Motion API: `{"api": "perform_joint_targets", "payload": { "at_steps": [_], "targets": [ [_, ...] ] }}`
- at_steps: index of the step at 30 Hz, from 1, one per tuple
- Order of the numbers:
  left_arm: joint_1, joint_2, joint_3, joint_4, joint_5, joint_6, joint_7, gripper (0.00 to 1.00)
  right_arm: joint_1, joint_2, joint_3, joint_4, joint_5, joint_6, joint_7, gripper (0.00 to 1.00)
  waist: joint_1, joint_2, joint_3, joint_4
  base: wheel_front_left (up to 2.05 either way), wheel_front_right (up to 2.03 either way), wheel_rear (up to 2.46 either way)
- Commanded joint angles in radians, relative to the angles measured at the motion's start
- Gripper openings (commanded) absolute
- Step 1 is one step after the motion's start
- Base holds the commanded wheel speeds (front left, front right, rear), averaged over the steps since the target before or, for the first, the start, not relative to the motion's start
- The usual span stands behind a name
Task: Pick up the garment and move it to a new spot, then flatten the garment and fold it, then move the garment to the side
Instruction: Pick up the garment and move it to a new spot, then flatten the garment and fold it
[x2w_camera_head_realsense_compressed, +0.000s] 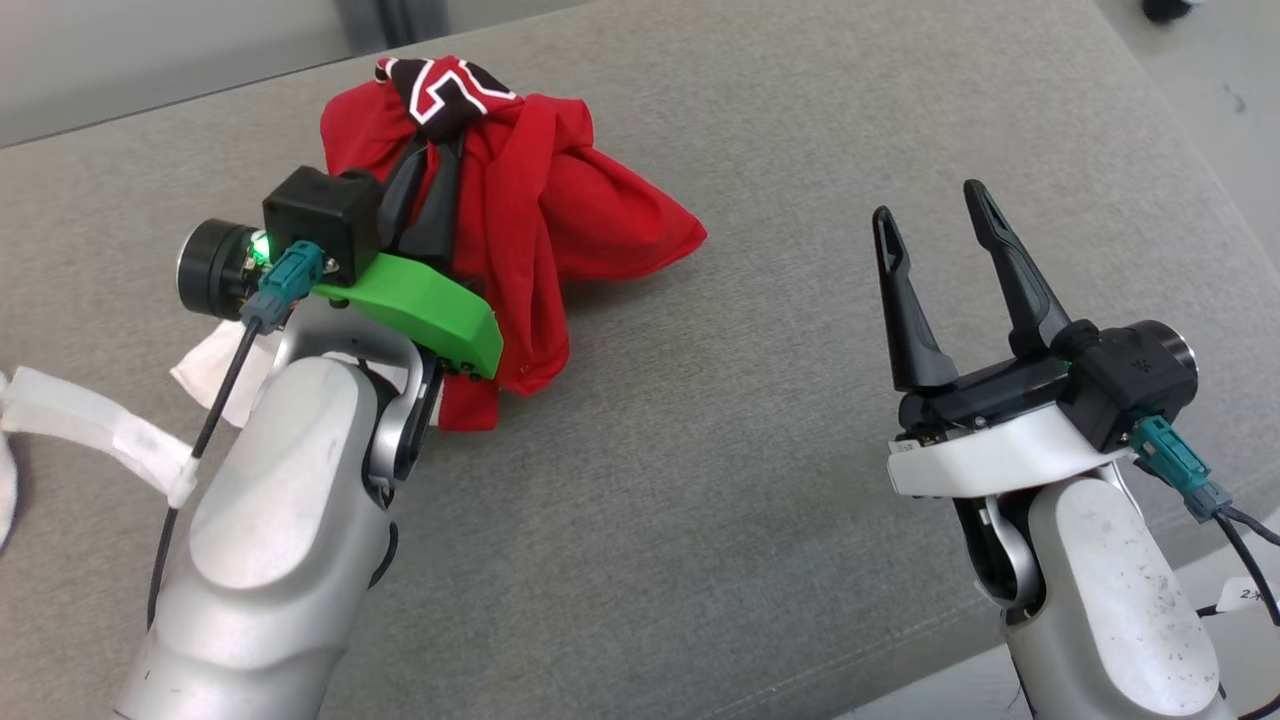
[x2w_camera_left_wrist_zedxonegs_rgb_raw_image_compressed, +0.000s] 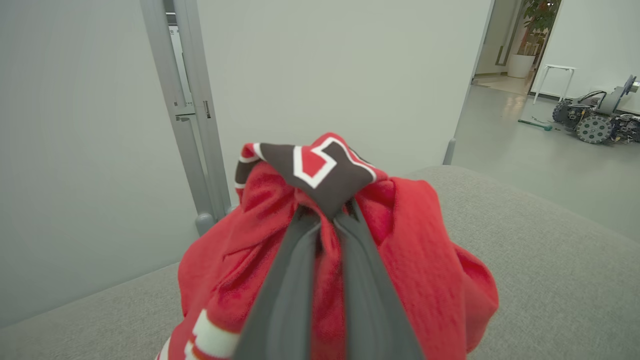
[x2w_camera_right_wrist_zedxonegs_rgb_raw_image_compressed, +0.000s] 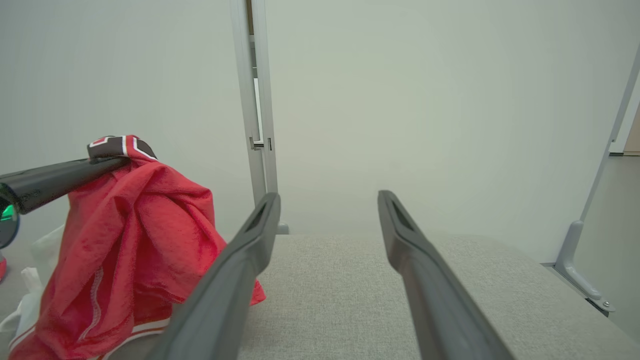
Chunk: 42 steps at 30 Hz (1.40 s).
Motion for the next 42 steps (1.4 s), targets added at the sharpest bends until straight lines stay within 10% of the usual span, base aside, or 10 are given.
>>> {"api": "perform_joint_targets", "payload": {
  "at_steps": [1,2,4,14,27,42],
  "targets": [
    [-0.025,-0.005,0.006,0.032,0.007,0.007,-0.009,0.0,-0.01,0.001,0.003,-0.006,0.007,0.0,-0.003,1.0,0.0001,0.0,0.067,-0.097,0.0,0.0,0.0],
    [-0.034,-0.008,0.002,0.063,0.007,0.004,-0.011,0.0,-0.01,0.001,0.005,-0.006,0.009,0.0,-0.003,1.0,0.0001,0.0,0.068,-0.101,0.0,0.0,0.0],
    [-0.049,-0.016,-0.003,0.12,0.005,-0.001,-0.016,1.0,-0.007,0.001,0.008,-0.005,0.013,0.0,-0.003,1.0,0.0001,0.0,0.068,-0.103,0.0,0.0,0.0],
    [-0.033,-0.039,-0.003,0.242,-0.025,-0.033,-0.134,1.0,0.012,0.0,0.015,0.018,-0.019,0.0,-0.003,1.0,0.0001,0.0,0.011,0.019,0.0,0.0,0.0],
    [0.231,0.028,0.06,0.027,-0.02,-0.021,-0.19,1.0,0.086,-0.001,0.011,0.078,-0.081,0.0,-0.003,1.0,0.0001,0.0,-0.111,0.241,0.0,0.0,0.0],
    [0.553,-0.074,0.267,-0.185,0.038,-0.047,-0.189,1.0,0.171,-0.001,0.004,0.102,-0.072,0.0,-0.003,1.0,0.0001,0.0,-0.159,0.272,0.0,0.0,0.0]
  ]
}}
